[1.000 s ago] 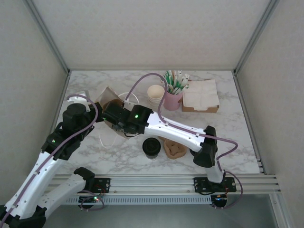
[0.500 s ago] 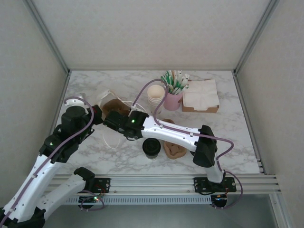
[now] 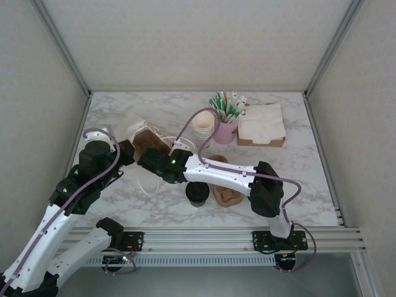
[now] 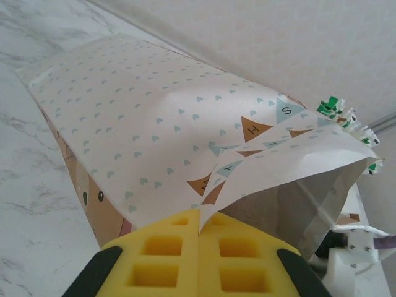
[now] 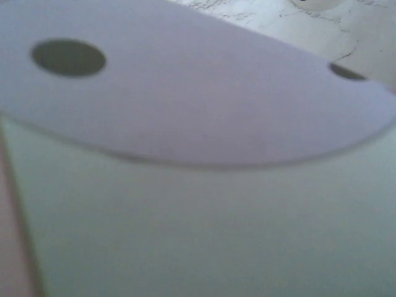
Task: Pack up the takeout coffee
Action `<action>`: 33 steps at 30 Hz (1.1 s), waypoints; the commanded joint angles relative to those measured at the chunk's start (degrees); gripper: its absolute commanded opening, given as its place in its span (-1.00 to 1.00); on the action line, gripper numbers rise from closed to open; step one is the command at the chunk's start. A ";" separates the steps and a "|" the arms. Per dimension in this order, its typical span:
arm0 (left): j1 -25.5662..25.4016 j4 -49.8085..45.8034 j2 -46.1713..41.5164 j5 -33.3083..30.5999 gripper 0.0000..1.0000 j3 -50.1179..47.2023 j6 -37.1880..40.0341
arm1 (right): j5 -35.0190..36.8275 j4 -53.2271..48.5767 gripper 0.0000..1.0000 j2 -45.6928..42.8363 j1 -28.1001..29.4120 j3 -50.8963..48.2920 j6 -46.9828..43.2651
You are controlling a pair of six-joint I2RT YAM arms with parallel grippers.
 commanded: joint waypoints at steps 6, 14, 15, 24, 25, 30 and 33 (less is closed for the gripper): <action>-0.28 -1.46 -0.25 2.47 -1.00 0.46 -3.03 | 2.10 7.74 -0.17 -0.85 -1.31 -4.29 0.53; -0.36 -2.04 -0.23 2.83 -1.00 0.21 -3.49 | 3.29 8.17 -0.59 -0.78 -1.82 -4.17 0.68; -0.36 -2.08 -0.27 2.78 -1.00 0.17 -3.48 | 3.43 8.15 -0.65 -1.04 -1.81 -4.28 0.66; -0.33 -2.86 0.02 1.20 -1.00 0.18 -3.03 | 3.88 8.80 -0.83 -3.15 -1.77 -5.13 -0.33; -0.33 -2.82 -0.05 0.92 -1.00 0.09 -2.88 | 3.79 8.79 -0.85 -3.40 -1.73 -5.29 -0.36; -0.32 -4.20 0.70 -2.17 -1.00 0.56 -1.17 | 2.10 9.93 -0.93 -6.25 -1.62 -5.89 -2.00; -0.36 -6.15 2.06 -4.46 -1.00 1.91 -0.34 | 2.79 7.83 -1.00 -8.37 -1.12 -4.99 -3.42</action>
